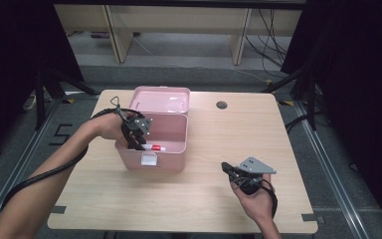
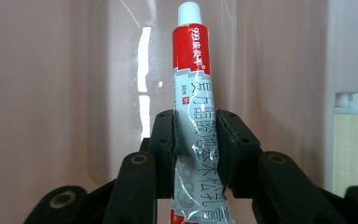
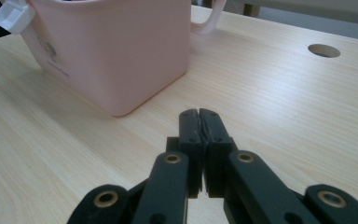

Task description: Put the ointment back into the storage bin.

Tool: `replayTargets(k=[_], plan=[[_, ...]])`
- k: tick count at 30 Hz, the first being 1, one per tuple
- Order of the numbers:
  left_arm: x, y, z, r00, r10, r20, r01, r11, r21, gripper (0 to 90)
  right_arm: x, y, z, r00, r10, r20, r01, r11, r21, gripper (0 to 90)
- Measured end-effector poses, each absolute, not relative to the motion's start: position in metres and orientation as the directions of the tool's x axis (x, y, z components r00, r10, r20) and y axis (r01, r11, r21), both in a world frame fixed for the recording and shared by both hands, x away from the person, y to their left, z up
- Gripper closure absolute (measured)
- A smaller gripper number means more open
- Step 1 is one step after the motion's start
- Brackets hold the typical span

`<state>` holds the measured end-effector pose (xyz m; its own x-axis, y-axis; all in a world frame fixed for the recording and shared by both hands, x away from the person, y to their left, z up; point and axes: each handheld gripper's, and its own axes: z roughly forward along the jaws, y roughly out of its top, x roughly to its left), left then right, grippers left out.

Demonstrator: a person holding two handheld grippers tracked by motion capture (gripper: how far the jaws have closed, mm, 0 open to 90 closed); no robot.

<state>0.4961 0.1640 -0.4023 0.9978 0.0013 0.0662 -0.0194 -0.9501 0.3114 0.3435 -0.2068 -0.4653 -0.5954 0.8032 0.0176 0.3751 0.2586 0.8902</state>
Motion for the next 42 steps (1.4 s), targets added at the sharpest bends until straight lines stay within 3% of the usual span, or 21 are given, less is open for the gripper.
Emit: replayTargets(k=[2,7,8,24,29,30,34,42], plan=[[0.496,0.163,-0.403,0.998,-0.001,0.064,-0.020,-0.952,0.306,68.6,0.341,-0.205,-0.465,-0.584,0.809,0.063,0.419,0.234,0.877,89.1],[0.499,0.162,-0.406,0.998,0.003,0.064,-0.017,-0.955,0.296,68.5,0.340,-0.206,-0.467,-0.583,0.809,0.074,0.423,0.225,0.878,89.0],[0.499,0.161,-0.406,0.998,0.002,0.064,-0.017,-0.957,0.291,68.5,0.343,-0.208,-0.467,-0.596,0.802,0.035,0.388,0.250,0.887,89.1],[0.502,0.159,-0.413,0.999,0.015,0.042,0.003,-0.960,0.280,68.5,0.342,-0.208,-0.467,-0.604,0.795,0.050,0.393,0.242,0.887,88.9],[0.503,0.160,-0.412,0.999,0.034,0.035,0.024,-0.971,0.238,67.9,0.343,-0.208,-0.467,-0.603,0.796,0.047,0.385,0.239,0.892,86.6],[0.503,0.160,-0.412,0.999,0.039,0.036,0.030,-0.972,0.231,67.0,0.343,-0.207,-0.467,-0.602,0.796,0.053,0.391,0.236,0.889,85.8],[0.503,0.161,-0.407,0.997,0.059,0.052,0.045,-0.970,0.238,49.9,0.342,-0.207,-0.466,-0.597,0.799,0.069,0.410,0.230,0.883,85.8],[0.503,0.164,-0.397,0.994,0.063,0.086,0.037,-0.962,0.271,45.2,0.344,-0.207,-0.465,-0.604,0.795,0.049,0.391,0.242,0.888,84.9]])
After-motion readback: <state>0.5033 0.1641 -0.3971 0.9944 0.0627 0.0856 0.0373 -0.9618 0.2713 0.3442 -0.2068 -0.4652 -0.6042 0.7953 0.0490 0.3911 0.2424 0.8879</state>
